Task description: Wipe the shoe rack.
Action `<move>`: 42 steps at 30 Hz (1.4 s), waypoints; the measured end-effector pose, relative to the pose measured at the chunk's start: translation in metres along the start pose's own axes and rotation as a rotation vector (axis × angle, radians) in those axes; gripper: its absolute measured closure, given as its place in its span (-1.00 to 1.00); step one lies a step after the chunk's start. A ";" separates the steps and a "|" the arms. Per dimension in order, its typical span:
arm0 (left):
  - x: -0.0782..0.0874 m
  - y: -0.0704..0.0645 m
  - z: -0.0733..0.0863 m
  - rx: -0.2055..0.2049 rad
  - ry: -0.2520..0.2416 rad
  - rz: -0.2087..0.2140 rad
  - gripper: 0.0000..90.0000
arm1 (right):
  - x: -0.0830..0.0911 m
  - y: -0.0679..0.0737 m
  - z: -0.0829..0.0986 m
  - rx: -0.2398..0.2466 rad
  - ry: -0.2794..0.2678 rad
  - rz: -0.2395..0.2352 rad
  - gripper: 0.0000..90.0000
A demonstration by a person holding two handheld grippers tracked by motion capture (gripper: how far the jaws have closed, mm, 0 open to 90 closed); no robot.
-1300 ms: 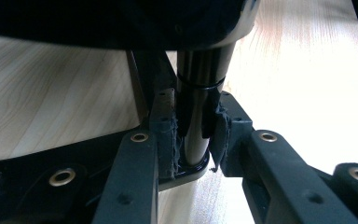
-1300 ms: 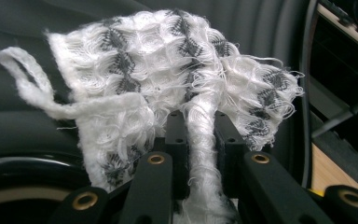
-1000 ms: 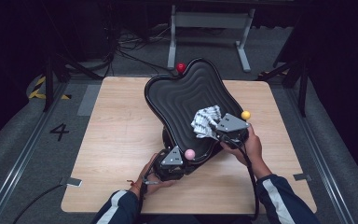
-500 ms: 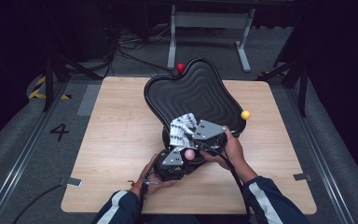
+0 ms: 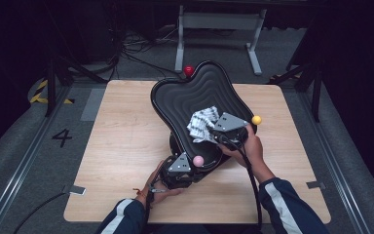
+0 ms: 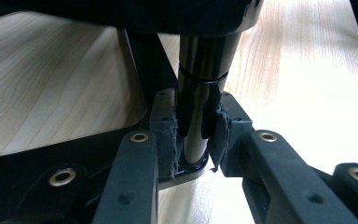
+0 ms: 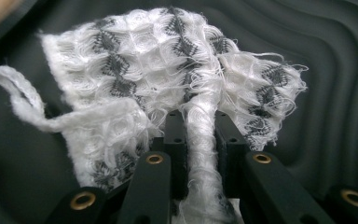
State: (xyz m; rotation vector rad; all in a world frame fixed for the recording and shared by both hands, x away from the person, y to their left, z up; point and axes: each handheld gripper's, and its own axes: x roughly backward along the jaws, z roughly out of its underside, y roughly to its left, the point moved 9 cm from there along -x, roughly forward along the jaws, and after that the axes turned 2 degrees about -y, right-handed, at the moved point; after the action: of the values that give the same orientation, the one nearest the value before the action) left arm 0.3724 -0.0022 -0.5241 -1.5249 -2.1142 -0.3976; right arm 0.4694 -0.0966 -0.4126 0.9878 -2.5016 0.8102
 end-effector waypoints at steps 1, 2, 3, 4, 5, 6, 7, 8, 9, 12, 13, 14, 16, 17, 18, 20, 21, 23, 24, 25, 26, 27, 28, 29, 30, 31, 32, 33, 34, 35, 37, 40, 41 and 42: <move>0.000 0.000 0.000 -0.002 -0.001 0.000 0.62 | -0.001 -0.010 0.004 -0.004 0.013 0.027 0.74; 0.000 0.000 0.000 0.000 0.000 0.000 0.62 | -0.001 -0.015 0.007 -0.017 0.018 0.032 0.74; 0.000 0.000 0.000 0.000 0.000 0.000 0.62 | -0.002 -0.020 0.009 -0.032 0.025 0.039 0.74; 0.000 0.000 0.000 0.001 0.000 0.000 0.62 | -0.002 -0.025 0.012 -0.038 0.036 0.053 0.74; 0.000 0.000 0.000 0.001 0.000 0.000 0.62 | -0.002 -0.029 0.014 -0.036 0.044 0.066 0.74; 0.000 0.000 0.000 0.000 0.000 0.000 0.62 | -0.001 -0.036 0.018 -0.028 0.064 0.097 0.74; 0.000 0.001 0.000 -0.001 0.001 0.002 0.62 | -0.001 -0.042 0.021 -0.016 0.082 0.125 0.74; 0.000 0.000 0.000 0.002 0.000 0.003 0.62 | -0.001 -0.047 0.025 -0.007 0.100 0.149 0.74; 0.000 0.001 0.000 0.002 0.001 0.003 0.62 | -0.001 -0.051 0.028 0.002 0.115 0.166 0.74; 0.000 0.001 0.000 0.003 -0.001 0.004 0.62 | 0.000 -0.069 0.039 0.038 0.169 0.245 0.75; 0.000 0.000 0.000 0.009 0.002 0.004 0.62 | 0.000 -0.073 0.042 0.036 0.177 0.257 0.75; 0.000 0.000 0.000 0.010 0.002 0.004 0.62 | 0.001 -0.080 0.047 0.033 0.194 0.275 0.76; 0.000 0.000 0.000 0.012 -0.003 0.002 0.62 | 0.002 -0.086 0.053 0.014 0.206 0.280 0.76; 0.000 0.000 0.000 0.011 -0.004 0.002 0.62 | 0.003 -0.088 0.055 -0.010 0.195 0.276 0.75; 0.000 0.000 0.000 0.012 -0.002 0.001 0.62 | 0.004 -0.090 0.056 -0.021 0.193 0.275 0.75; 0.000 0.000 0.000 0.013 -0.003 0.002 0.62 | 0.004 -0.094 0.059 -0.028 0.200 0.284 0.75; 0.000 0.000 0.000 0.012 -0.001 0.001 0.62 | 0.005 -0.095 0.060 -0.043 0.194 0.283 0.75; 0.000 0.001 0.000 0.006 -0.004 0.001 0.62 | 0.005 -0.096 0.061 -0.054 0.187 0.274 0.75; 0.000 0.000 0.000 0.009 -0.002 0.001 0.62 | 0.005 -0.096 0.061 -0.054 0.187 0.274 0.75; 0.000 0.000 0.000 0.011 -0.001 0.001 0.62 | 0.005 -0.096 0.062 -0.058 0.186 0.276 0.75; 0.000 0.001 0.000 0.006 -0.003 0.001 0.62 | 0.005 -0.096 0.062 -0.058 0.186 0.276 0.75; 0.000 0.000 0.000 0.007 -0.003 0.001 0.62 | 0.006 -0.097 0.062 -0.057 0.187 0.274 0.75; 0.000 0.000 0.000 0.009 -0.002 0.001 0.62 | 0.006 -0.097 0.064 -0.071 0.183 0.271 0.75; 0.000 0.000 0.000 0.012 -0.002 0.002 0.62 | 0.007 -0.099 0.066 -0.086 0.180 0.272 0.75; 0.000 0.000 0.000 0.012 -0.002 0.002 0.62 | 0.007 -0.100 0.067 -0.101 0.172 0.268 0.75; 0.000 0.000 0.000 0.013 0.000 0.003 0.62 | 0.007 -0.101 0.067 -0.121 0.164 0.264 0.75; 0.000 0.001 0.000 0.013 0.002 0.006 0.62 | 0.007 -0.101 0.067 -0.131 0.164 0.263 0.75; 0.000 0.001 0.000 0.012 0.001 0.008 0.62 | 0.007 -0.101 0.067 -0.131 0.166 0.264 0.75; 0.000 0.001 0.001 0.006 0.006 0.011 0.62 | 0.007 -0.100 0.066 -0.128 0.168 0.263 0.75; 0.000 0.001 0.001 0.010 0.006 0.013 0.62 | 0.007 -0.098 0.064 -0.128 0.162 0.250 0.75; 0.000 0.001 0.000 0.015 0.003 0.013 0.62 | 0.007 -0.094 0.060 -0.157 0.141 0.218 0.75; -0.001 0.000 0.000 0.016 0.006 0.016 0.62 | 0.006 -0.086 0.055 -0.177 0.120 0.193 0.75; -0.001 0.000 0.000 0.016 0.006 0.016 0.62 | 0.005 -0.083 0.051 -0.169 0.109 0.178 0.75; -0.001 0.000 0.000 0.010 0.004 0.015 0.62 | 0.005 -0.083 0.051 -0.169 0.109 0.178 0.75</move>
State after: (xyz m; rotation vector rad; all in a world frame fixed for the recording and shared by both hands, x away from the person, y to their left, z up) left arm 0.3725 -0.0029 -0.5247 -1.5323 -2.0974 -0.3839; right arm 0.5192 -0.1802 -0.4186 0.6555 -2.5390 0.6688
